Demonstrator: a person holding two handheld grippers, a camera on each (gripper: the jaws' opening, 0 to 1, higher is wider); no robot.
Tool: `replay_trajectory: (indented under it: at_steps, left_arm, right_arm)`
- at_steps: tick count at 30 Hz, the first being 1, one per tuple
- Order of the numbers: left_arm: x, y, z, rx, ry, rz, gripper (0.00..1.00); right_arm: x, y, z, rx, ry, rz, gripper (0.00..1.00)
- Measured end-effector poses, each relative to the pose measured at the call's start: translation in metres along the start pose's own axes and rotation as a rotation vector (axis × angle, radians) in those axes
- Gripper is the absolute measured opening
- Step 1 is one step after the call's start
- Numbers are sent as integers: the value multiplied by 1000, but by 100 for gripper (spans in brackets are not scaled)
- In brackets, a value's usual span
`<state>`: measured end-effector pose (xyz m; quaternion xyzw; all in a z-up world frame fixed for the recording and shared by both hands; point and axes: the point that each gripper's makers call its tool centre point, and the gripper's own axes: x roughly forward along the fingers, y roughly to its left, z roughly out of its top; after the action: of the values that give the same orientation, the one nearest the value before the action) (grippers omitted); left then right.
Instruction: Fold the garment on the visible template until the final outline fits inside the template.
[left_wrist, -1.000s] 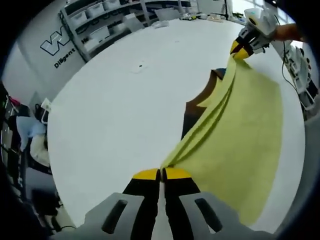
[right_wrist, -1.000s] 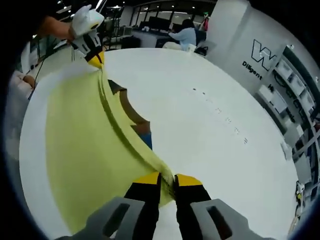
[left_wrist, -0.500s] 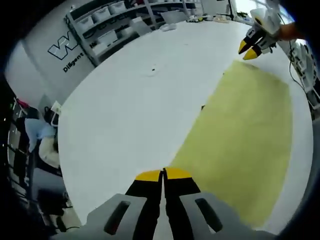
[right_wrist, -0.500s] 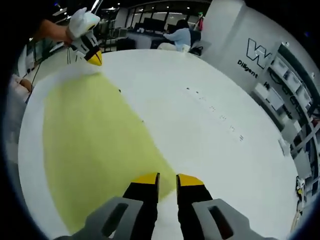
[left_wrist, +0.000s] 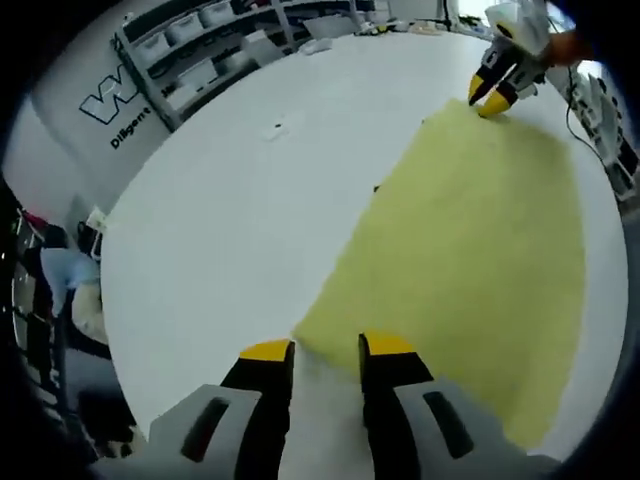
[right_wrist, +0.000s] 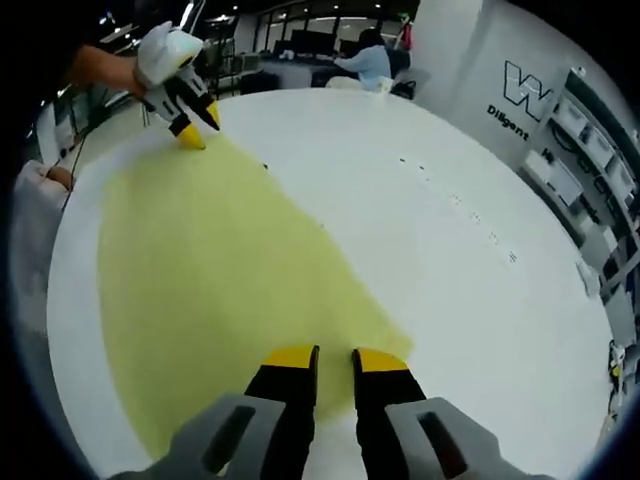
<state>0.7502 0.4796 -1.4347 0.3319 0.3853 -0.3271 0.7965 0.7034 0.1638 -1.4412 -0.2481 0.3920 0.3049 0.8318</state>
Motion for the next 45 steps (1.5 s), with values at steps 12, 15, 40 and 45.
replay_trajectory:
  at_steps: [12,15,40,45]
  left_arm:
    - [1,16,8,34,-8,99,33]
    - [-5,16,11,72,-26,114,39]
    - [-49,-72,-19,55,-95,-143,69]
    - [-55,-70,-30,21,-81,-137,70]
  right_arm:
    - [1,-4,-11,-35,47,-44,0]
    - [0,-5,-11,-35,54,-58,0]
    - [-24,50,-9,-65,-57,52,36]
    - [-30,53,-12,-56,-52,60,38]
